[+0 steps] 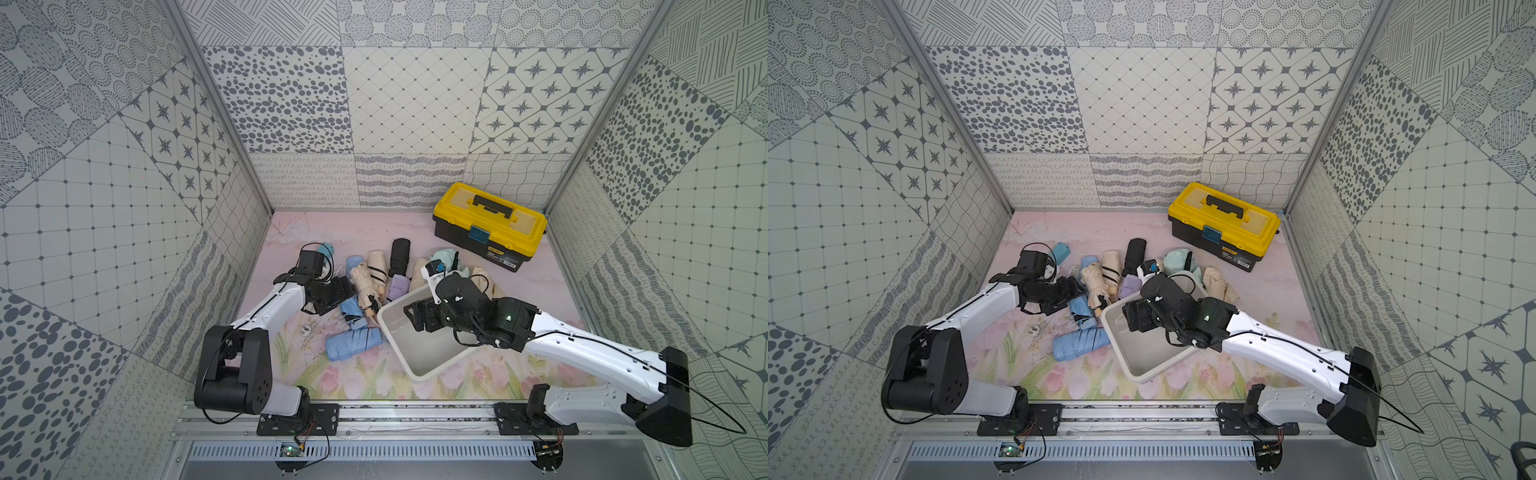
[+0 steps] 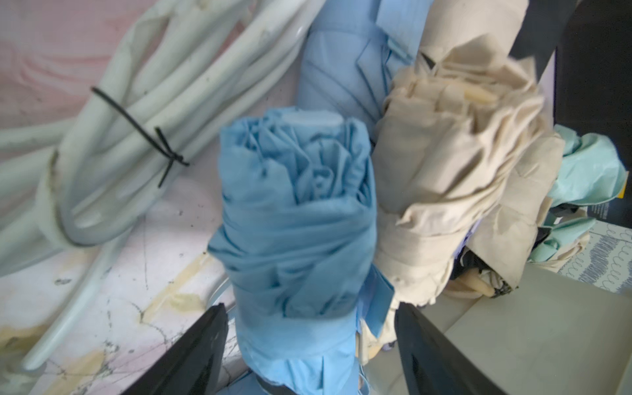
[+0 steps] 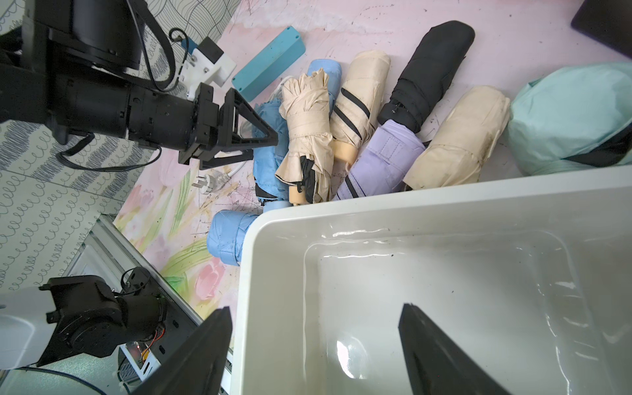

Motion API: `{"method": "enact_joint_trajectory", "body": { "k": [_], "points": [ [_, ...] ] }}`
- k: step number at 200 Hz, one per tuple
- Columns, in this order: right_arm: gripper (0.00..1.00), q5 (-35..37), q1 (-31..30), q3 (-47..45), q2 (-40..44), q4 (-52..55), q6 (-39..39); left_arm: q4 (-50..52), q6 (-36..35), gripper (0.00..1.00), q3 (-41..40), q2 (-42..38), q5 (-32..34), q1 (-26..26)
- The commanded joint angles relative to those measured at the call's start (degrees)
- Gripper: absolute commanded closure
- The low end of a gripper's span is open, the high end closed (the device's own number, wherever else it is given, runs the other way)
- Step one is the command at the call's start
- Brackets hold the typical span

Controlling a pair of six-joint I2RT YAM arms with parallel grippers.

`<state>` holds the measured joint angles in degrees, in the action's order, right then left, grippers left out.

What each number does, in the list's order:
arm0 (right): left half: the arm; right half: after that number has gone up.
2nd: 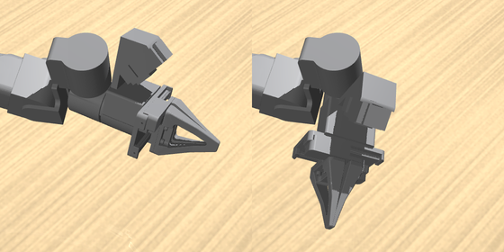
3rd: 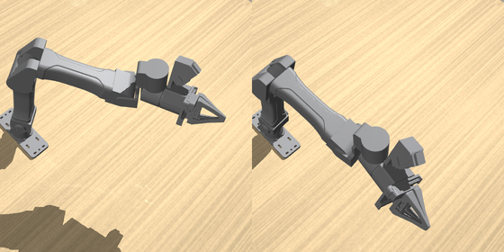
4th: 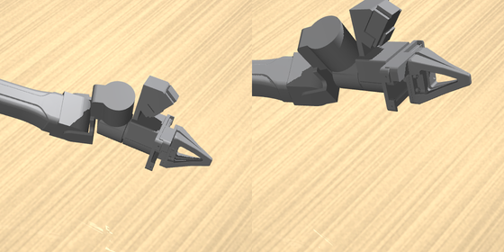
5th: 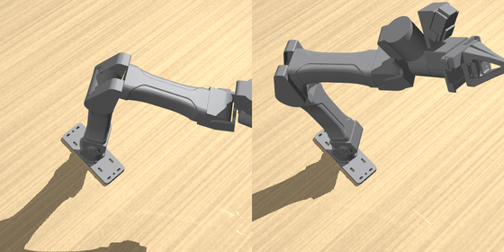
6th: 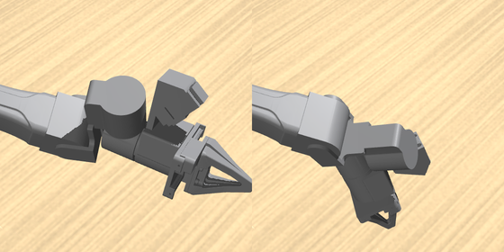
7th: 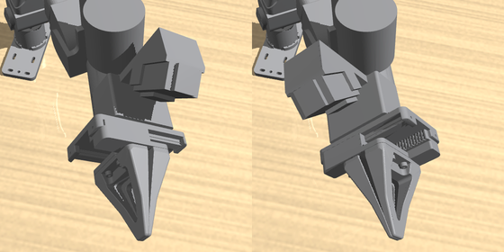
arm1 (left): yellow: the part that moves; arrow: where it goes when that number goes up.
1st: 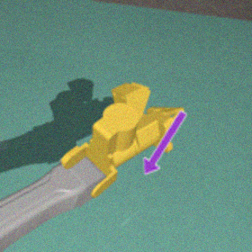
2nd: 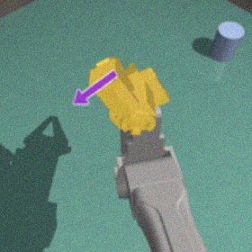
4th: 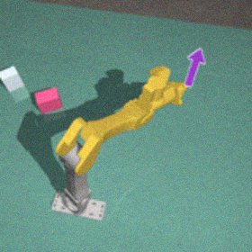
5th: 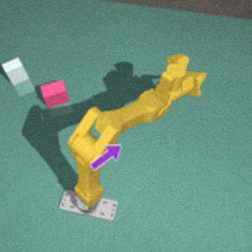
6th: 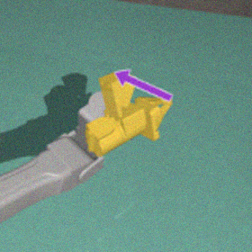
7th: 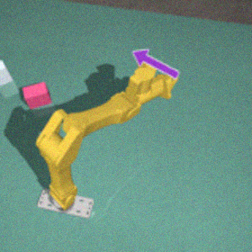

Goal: Put the umbrella into the storage box
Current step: Pick up the umbrella from the center of the board.

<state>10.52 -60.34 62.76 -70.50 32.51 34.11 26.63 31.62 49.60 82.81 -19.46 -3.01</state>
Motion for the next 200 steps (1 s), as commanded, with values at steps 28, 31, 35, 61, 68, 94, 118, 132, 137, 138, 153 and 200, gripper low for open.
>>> {"method": "enact_joint_trajectory", "body": {
  "k": [28, 31, 35, 61, 68, 94, 118, 132, 137, 138, 153, 200],
  "points": [
    [0.17, -0.3, 0.2, -0.8, 0.2, -2.2, 0.5, -0.7, 2.2, 0.3, -0.9, 1.3, -1.2, -0.7],
    [0.17, -0.3, 0.2, -0.7, 0.2, -2.2, 0.5, -0.6, 2.2, 0.3, -0.7, 1.7, -1.1, -0.7],
    [0.17, -0.3, 0.2, -0.8, 0.3, -2.2, 0.6, -0.7, 2.1, 0.3, -0.4, 2.2, -1.0, -0.8],
    [0.17, -0.3, 0.2, -0.6, 0.2, -2.2, 0.9, -0.1, 1.7, 0.28, 1.5, 5.5, 0.5, -0.9],
    [0.17, -0.3, 0.2, -0.7, 0.3, -2.2, 1.0, -0.3, 1.6, 0.26, 1.6, 6.2, 1.2, -0.9],
    [0.17, -0.4, 0.2, -0.6, 0.3, -2.2, 1.0, -0.1, 1.5, 0.27, 2.3, 8.6, 2.8, -0.9],
    [0.17, -0.6, 0.2, -0.5, 0.4, -2.1, 1.0, -0.3, 1.7, 0.33, 2.2, 10.7, 3.9, -0.9],
    [0.17, -0.5, 0.2, -0.5, 0.5, -2.1, 1.0, -0.6, 2.1, 0.39, 1.9, 11.5, 4.1, -0.9],
    [0.17, -0.5, 0.2, -0.6, 0.6, -2.1, 1.1, -0.6, 2.2, 0.41, 1.7, 11.7, 4.1, -0.9],
    [0.17, -0.5, 0.2, -0.6, 0.7, -2.1, 1.1, -0.6, 2.3, 0.41, 1.6, 11.8, 4.1, -0.9],
    [0.17, -0.5, 0.2, -0.7, 1.0, -1.9, 1.3, -0.7, 3.0, 0.48, 1.3, 11.7, 4.2, -0.9],
    [0.17, -1.1, 0.2, -1.0, 1.8, -2.0, 1.5, 1.0, 5.7, 0.64, 0.6, 4.4, 6.4, -0.8]
  ]
}}
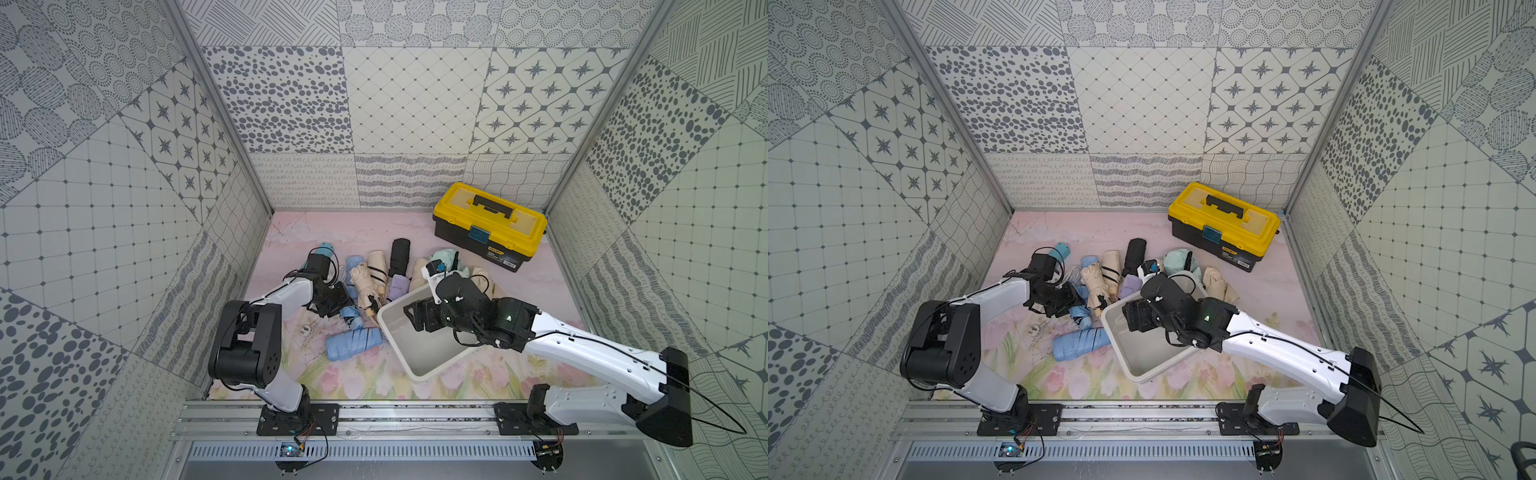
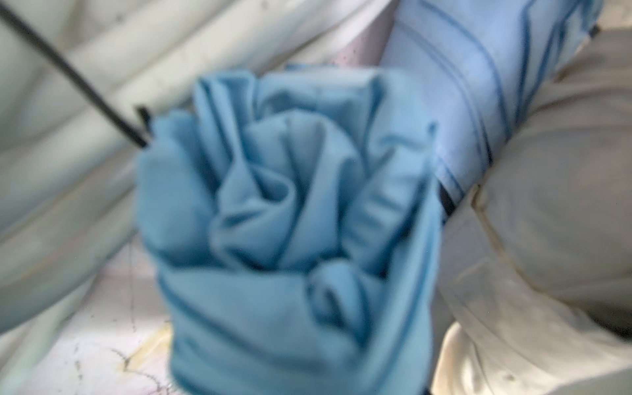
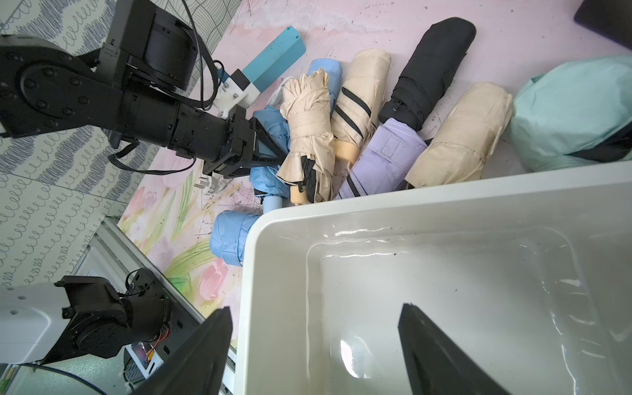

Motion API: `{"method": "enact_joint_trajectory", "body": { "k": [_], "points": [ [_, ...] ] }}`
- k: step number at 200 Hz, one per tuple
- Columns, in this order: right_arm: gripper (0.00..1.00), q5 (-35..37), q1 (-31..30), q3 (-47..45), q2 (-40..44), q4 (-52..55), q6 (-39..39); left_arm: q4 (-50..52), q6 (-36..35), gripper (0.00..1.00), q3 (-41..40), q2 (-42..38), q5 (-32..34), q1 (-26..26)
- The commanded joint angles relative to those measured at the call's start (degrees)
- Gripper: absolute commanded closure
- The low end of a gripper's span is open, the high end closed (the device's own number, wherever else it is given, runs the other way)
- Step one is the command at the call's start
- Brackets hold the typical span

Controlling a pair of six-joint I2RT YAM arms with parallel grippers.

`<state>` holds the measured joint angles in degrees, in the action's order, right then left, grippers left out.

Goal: Put the umbrella into the storage box
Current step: Pick up the umbrella from the center of the board.

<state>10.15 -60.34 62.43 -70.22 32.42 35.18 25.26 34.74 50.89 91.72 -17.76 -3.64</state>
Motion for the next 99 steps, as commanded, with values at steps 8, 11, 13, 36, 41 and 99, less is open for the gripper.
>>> {"method": "enact_joint_trajectory", "body": {
  "k": [8, 11, 13, 36, 41, 99],
  "points": [
    [0.17, -1.0, 0.2, -0.6, 1.5, -2.0, 0.3, 2.9, 3.4, 0.66, -0.8, -6.9, 5.5, -0.1],
    [0.17, -1.0, 0.2, -0.6, 1.5, -2.2, 0.3, 3.2, 3.8, 0.66, -0.9, -8.0, 5.6, -0.2],
    [0.17, -1.1, 0.2, -0.6, 1.5, -2.2, 0.2, 3.3, 4.1, 0.66, -0.9, -8.6, 5.8, -0.2],
    [0.17, -1.8, 0.2, -0.5, 1.6, -4.0, 0.1, 4.9, 8.0, 0.67, -0.8, -17.3, 6.9, -0.1],
    [0.17, -2.2, 0.2, -0.4, 1.7, -4.7, 0.2, 4.8, 9.2, 0.67, -0.9, -19.1, 6.8, -0.2],
    [0.16, -5.6, 0.2, -0.7, 2.0, -12.6, -1.0, -0.3, 28.8, 0.67, 2.3, -32.3, 0.2, -0.2]
  ]
}}
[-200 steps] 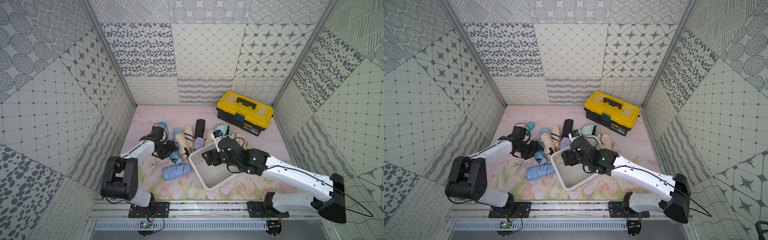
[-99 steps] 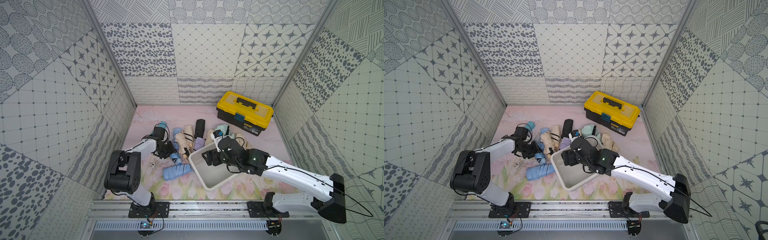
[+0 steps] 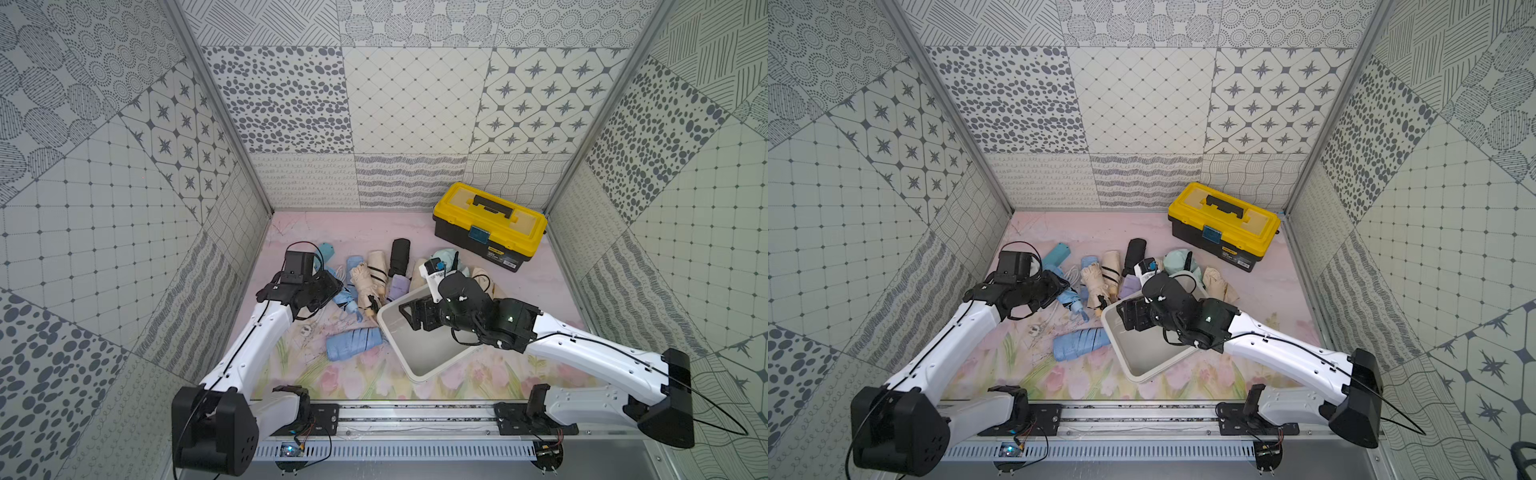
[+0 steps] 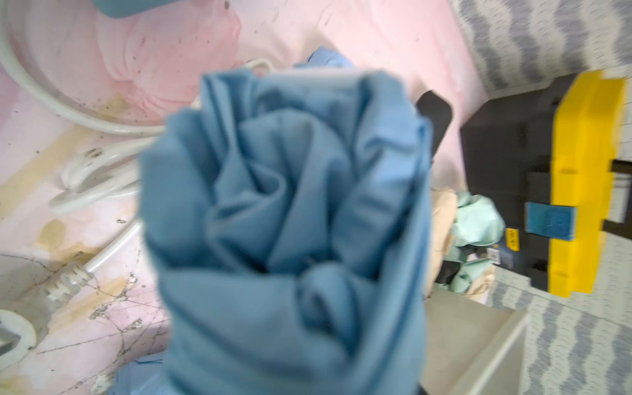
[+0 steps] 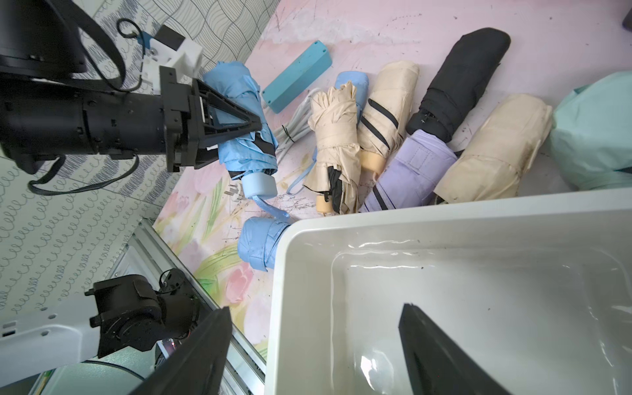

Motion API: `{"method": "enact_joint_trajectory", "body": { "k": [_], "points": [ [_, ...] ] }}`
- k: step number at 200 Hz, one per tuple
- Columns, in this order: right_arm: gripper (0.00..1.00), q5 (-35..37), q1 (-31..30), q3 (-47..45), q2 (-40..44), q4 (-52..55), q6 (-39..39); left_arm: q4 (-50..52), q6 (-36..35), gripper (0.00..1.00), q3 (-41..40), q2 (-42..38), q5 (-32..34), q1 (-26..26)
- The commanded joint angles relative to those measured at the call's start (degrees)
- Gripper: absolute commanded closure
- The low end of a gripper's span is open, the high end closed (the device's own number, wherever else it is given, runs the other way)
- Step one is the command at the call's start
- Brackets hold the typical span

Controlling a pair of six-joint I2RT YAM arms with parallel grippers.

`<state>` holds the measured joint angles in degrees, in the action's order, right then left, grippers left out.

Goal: Put the umbrella into the storage box
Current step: Pick up the umbrella from the center of the board.

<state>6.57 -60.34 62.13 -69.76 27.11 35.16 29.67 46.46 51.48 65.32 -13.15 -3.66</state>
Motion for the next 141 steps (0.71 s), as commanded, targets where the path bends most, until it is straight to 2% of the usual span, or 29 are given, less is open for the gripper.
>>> {"method": "enact_joint_trajectory", "body": {
  "k": [1, 29, 63, 91, 141],
  "points": [
    [0.16, -2.1, 0.2, -0.6, 1.5, -7.5, -1.0, -5.3, 17.6, 0.67, 1.7, -6.1, -4.6, -0.3],
    [0.16, -3.3, 0.2, -4.1, 1.3, -16.8, -4.3, -11.7, 29.3, 0.67, 1.9, -8.4, -6.7, -2.1],
    [0.14, -3.7, 0.2, -4.1, -1.6, -24.4, -14.2, -13.6, 35.5, 0.67, 4.7, -8.6, -5.2, -5.9],
    [0.09, -1.8, 0.3, -6.1, -0.7, -29.6, -22.9, -17.3, 41.5, 0.67, 4.5, -8.6, -3.5, -9.7],
    [0.08, -3.6, 4.3, -16.2, 5.6, -36.7, -24.3, -23.0, 51.3, 0.67, 4.1, -6.9, 0.5, -16.7]
  ]
}}
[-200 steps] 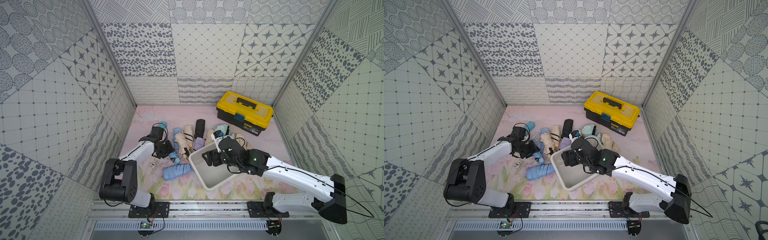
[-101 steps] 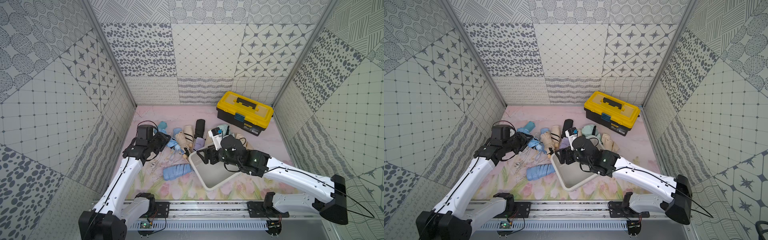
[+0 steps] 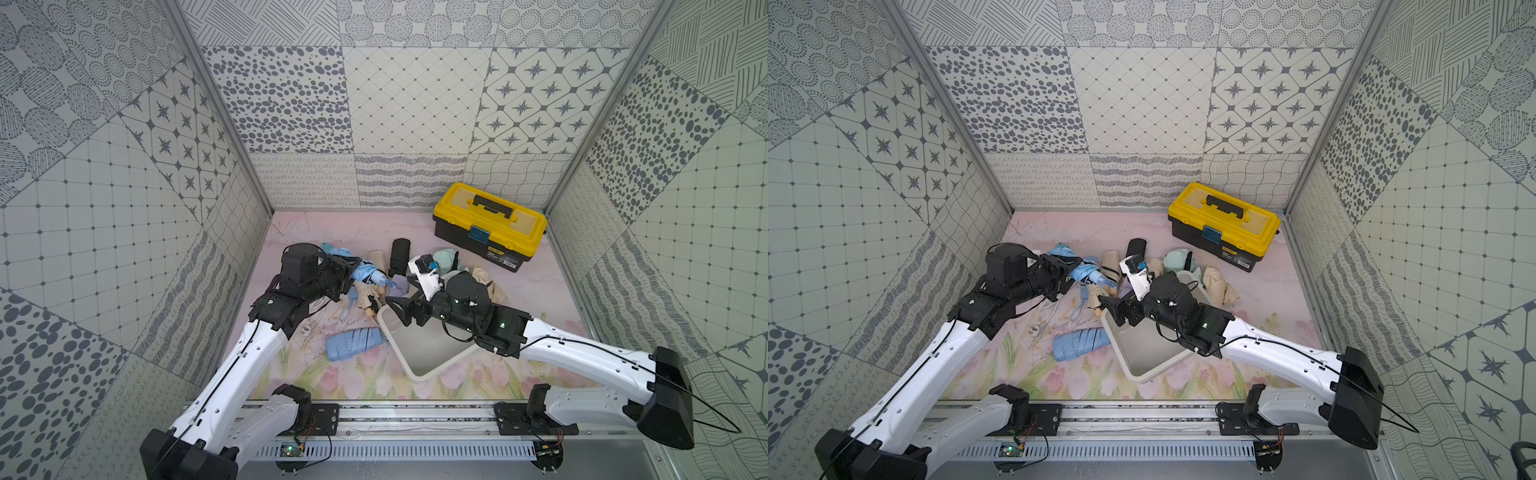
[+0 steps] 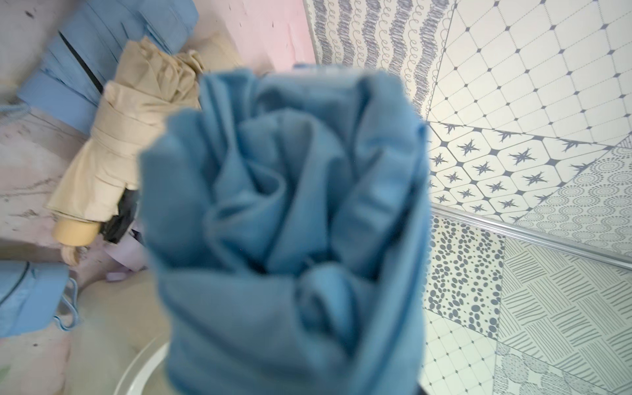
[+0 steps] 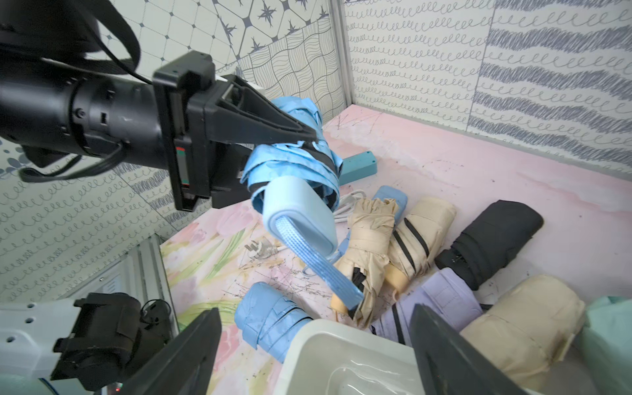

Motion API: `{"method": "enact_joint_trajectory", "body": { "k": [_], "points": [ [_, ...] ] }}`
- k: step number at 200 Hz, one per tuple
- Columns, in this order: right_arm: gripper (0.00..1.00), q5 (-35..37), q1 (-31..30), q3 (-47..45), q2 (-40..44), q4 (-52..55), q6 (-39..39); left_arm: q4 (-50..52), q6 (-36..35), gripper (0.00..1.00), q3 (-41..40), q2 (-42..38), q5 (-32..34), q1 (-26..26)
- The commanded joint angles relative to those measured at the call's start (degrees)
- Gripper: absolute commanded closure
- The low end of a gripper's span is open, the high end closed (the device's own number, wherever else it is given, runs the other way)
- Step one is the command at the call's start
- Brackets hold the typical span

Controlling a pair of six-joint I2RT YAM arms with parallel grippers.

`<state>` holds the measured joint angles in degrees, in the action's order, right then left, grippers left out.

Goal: Put the umbrella into the storage box
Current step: Pick up the umbrella from the center of the board.

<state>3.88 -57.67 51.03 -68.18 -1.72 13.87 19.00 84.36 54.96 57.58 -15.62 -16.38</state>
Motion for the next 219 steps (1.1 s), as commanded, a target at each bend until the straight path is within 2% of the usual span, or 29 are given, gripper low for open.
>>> {"method": "enact_joint_trajectory", "body": {
  "k": [1, 38, 71, 102, 138, 177, 219],
  "points": [
    [0.08, -0.8, 1.7, -5.3, 4.3, -8.1, -3.0, -12.4, 13.6, 0.67, 0.7, 0.9, 3.0, -4.1],
    [0.08, -1.1, 2.8, -14.2, 9.0, -16.3, -6.7, -15.6, 18.9, 0.67, 1.9, 3.9, 3.9, -7.8],
    [0.09, -4.2, 4.7, -18.1, 8.3, -25.5, -11.8, -16.6, 21.2, 0.68, 3.0, 5.5, 5.5, -11.0],
    [0.09, -9.3, 7.4, -17.4, 4.2, -31.2, -13.2, -16.6, 22.5, 0.67, 3.6, 6.2, 6.5, -13.0],
    [0.11, -11.9, 10.5, -15.2, -0.6, -38.3, -14.3, -16.9, 23.9, 0.68, 3.8, 6.8, 6.8, -14.5],
    [0.14, -20.1, 12.0, -12.0, -4.3, -41.2, -16.0, -16.4, 25.1, 0.68, 3.7, 7.5, 6.5, -15.6],
    [0.25, -24.1, 12.5, -9.1, -8.1, -42.7, -16.8, -15.7, 25.8, 0.67, 4.7, 8.4, 6.4, -16.7]
  ]
}}
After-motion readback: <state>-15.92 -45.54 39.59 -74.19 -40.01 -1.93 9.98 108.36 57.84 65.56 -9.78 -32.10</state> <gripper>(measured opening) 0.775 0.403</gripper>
